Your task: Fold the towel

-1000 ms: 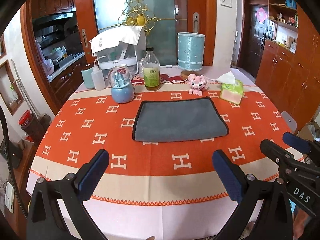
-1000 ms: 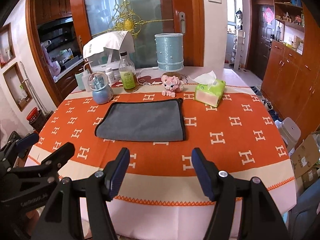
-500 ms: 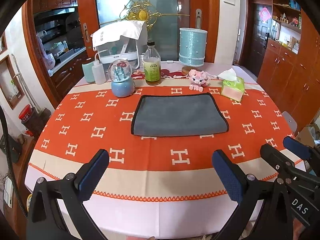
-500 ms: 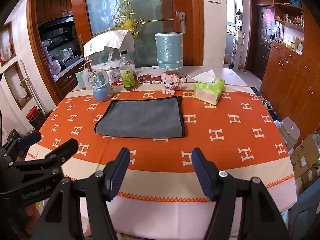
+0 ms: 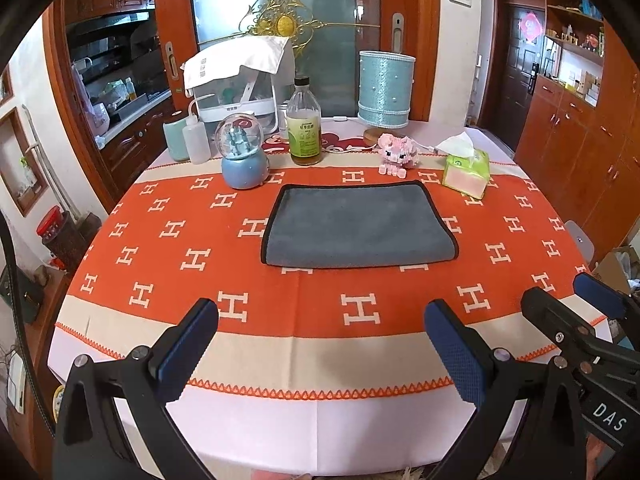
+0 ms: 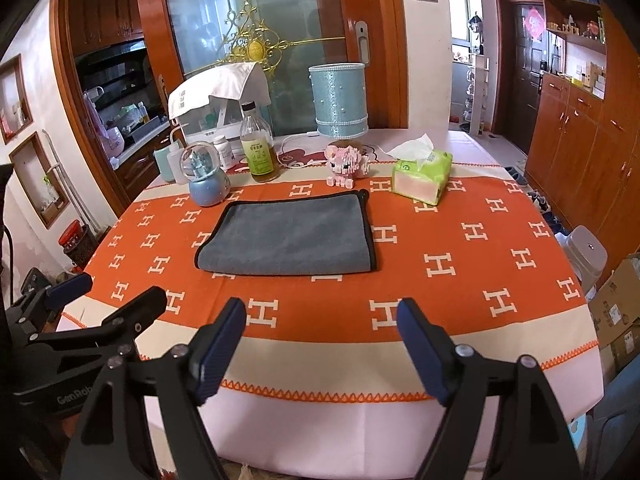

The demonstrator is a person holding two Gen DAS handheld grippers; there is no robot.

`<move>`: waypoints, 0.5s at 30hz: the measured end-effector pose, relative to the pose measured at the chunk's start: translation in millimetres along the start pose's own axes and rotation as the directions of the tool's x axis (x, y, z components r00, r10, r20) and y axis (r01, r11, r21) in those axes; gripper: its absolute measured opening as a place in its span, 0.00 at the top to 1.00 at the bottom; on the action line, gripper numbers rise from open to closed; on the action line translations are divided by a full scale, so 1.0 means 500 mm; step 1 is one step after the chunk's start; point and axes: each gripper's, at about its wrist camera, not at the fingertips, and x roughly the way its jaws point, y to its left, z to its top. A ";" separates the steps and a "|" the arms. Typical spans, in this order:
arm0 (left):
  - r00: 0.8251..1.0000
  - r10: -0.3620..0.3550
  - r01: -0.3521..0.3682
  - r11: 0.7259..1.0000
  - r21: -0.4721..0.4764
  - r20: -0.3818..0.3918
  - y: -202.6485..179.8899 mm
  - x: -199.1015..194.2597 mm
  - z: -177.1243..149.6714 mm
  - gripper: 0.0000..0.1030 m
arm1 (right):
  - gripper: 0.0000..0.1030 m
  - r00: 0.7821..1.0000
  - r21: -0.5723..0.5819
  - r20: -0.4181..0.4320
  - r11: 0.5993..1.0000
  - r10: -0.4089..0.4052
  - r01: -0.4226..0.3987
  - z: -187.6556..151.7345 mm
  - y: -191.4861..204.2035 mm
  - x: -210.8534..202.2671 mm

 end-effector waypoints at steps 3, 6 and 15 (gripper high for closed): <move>1.000 0.000 0.000 1.000 -0.001 -0.001 0.000 0.001 -0.002 0.01 | 0.23 1.000 0.001 -0.003 1.000 0.001 -0.001 0.000 -0.001 0.001; 1.000 0.002 -0.002 1.000 0.001 0.001 0.001 0.001 -0.001 0.01 | 0.23 1.000 0.002 -0.004 1.000 0.000 0.000 0.000 -0.001 0.001; 1.000 0.003 -0.003 1.000 0.000 0.003 0.002 0.001 -0.003 0.01 | 0.23 1.000 0.003 -0.003 1.000 -0.004 0.004 0.000 -0.002 0.002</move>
